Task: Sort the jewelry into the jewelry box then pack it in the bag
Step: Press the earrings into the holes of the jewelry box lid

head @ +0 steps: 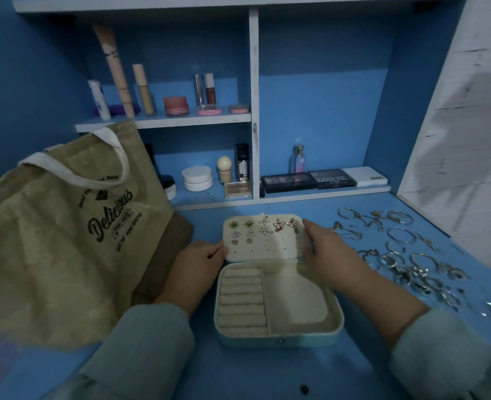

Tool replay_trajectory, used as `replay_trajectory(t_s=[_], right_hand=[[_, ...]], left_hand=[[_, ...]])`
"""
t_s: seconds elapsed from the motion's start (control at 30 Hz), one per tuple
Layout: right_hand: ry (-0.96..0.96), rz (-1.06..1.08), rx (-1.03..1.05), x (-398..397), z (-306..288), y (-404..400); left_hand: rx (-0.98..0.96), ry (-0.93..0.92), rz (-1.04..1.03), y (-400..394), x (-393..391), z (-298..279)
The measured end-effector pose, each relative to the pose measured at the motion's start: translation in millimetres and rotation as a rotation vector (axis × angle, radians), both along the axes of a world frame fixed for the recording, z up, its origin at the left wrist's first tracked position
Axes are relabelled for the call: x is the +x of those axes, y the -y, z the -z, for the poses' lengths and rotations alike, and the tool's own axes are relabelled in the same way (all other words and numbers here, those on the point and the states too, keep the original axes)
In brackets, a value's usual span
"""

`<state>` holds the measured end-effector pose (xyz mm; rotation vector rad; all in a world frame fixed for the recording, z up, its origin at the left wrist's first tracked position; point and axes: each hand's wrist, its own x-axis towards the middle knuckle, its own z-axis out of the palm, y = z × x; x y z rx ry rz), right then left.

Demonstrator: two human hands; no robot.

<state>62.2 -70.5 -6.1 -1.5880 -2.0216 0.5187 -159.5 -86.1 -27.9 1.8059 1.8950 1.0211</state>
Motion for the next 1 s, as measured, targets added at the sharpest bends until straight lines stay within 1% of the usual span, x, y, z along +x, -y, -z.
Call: replay_trajectory(t_s=[0.13,0.3,0.4,0.47,0.57,0.7,0.83,1.0], right_hand=[[0.126,-0.032,-0.037,2,-12,9],[0.265,-0.063,-0.058,12,-16,11],[0.319,-0.055,-0.052,24,-18,11],[0.347,-0.037,-0.035,34,-22,13],[0.406,-0.014,-0.03,56,-31,15],[0.474,0.011,-0.083,92,-45,16],[0.527,0.077,-0.101,133,-49,8],[0.535,0.162,-0.124,176,-46,2]], left_hand=[[-0.01,-0.121,0.031,0,1,-7],[-0.115,-0.217,0.079,2,4,-17],[-0.131,-0.342,0.103,7,11,-29],[-0.102,-0.427,0.131,10,22,-41],[-0.065,-0.468,0.245,9,45,-55],[-0.078,-0.499,0.418,-1,88,-66],[-0.119,-0.564,0.563,-23,130,-67],[-0.252,-0.655,0.631,-54,177,-67]])
